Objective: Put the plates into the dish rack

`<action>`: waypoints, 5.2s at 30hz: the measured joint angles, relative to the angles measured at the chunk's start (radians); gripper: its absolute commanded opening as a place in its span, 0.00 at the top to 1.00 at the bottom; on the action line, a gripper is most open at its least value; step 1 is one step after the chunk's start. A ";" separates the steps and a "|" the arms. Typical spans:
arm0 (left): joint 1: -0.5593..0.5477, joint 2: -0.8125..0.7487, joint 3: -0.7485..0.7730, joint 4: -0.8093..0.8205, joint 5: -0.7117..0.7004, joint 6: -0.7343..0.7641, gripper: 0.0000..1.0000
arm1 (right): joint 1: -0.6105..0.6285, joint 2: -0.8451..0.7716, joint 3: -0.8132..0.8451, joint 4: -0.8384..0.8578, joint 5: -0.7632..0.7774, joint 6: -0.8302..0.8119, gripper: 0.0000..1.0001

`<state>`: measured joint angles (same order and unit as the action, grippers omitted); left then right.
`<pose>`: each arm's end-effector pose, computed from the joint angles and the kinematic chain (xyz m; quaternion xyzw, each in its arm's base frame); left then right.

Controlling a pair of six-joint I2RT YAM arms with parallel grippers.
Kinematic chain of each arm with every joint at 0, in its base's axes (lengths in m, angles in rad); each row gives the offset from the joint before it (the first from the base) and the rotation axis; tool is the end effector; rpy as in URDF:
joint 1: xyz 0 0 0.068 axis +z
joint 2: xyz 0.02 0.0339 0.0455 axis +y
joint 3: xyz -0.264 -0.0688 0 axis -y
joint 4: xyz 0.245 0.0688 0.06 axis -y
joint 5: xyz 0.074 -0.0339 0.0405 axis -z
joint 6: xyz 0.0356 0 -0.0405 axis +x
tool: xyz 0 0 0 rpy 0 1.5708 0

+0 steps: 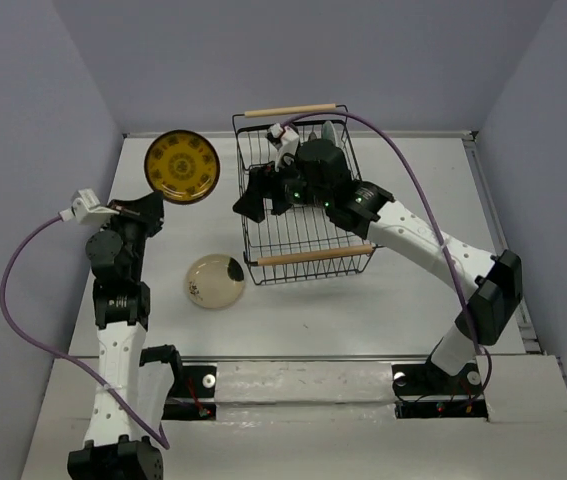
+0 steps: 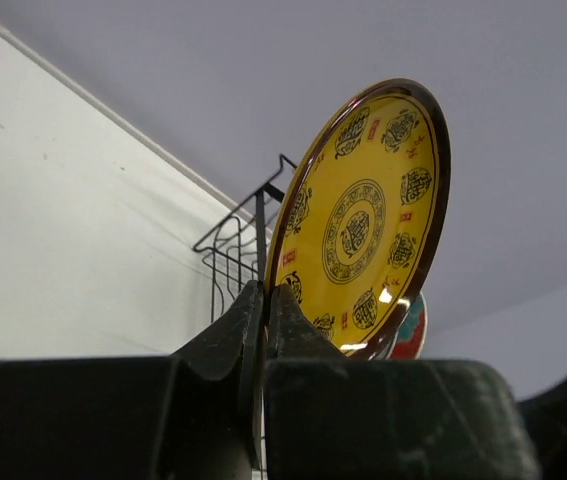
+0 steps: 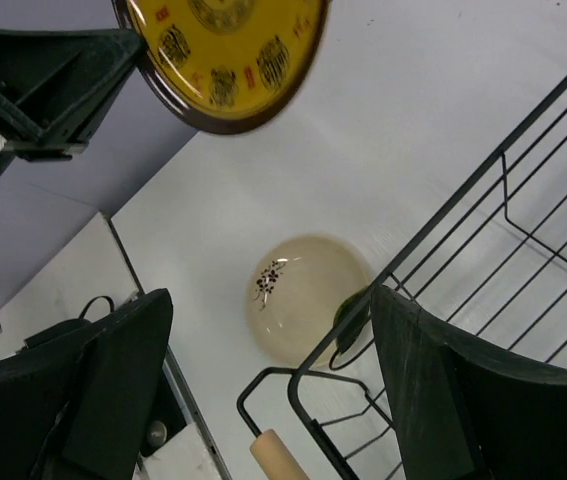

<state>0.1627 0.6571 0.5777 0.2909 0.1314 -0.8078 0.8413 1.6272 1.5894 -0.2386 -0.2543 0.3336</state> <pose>0.1654 0.0224 0.3381 -0.2474 0.5786 -0.2852 0.7230 0.2508 0.2940 0.3982 -0.2727 0.7468 0.4157 0.4418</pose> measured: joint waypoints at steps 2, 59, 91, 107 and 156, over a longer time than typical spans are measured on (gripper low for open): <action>-0.042 0.000 0.015 -0.014 0.039 0.039 0.95 | 0.000 0.034 0.033 0.001 -0.010 0.005 0.12; -0.483 -0.174 0.069 -0.427 -0.198 0.489 0.01 | -0.034 0.826 0.819 -0.428 1.034 0.006 0.93; -0.488 -0.085 0.069 -0.461 -0.242 0.489 0.01 | -0.051 0.828 0.748 -0.390 1.064 -0.030 0.93; -0.488 -0.018 0.069 -0.475 -0.270 0.475 0.01 | -0.055 0.810 0.756 -0.379 0.940 -0.031 0.34; -0.212 0.536 -0.043 -0.628 -0.239 0.037 0.86 | 0.029 -0.169 -0.083 -0.092 0.591 -0.110 0.37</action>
<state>-0.0490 1.1927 0.5350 -0.3367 -0.1074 -0.7712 0.8700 1.4582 1.5066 -0.3305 0.3367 0.2237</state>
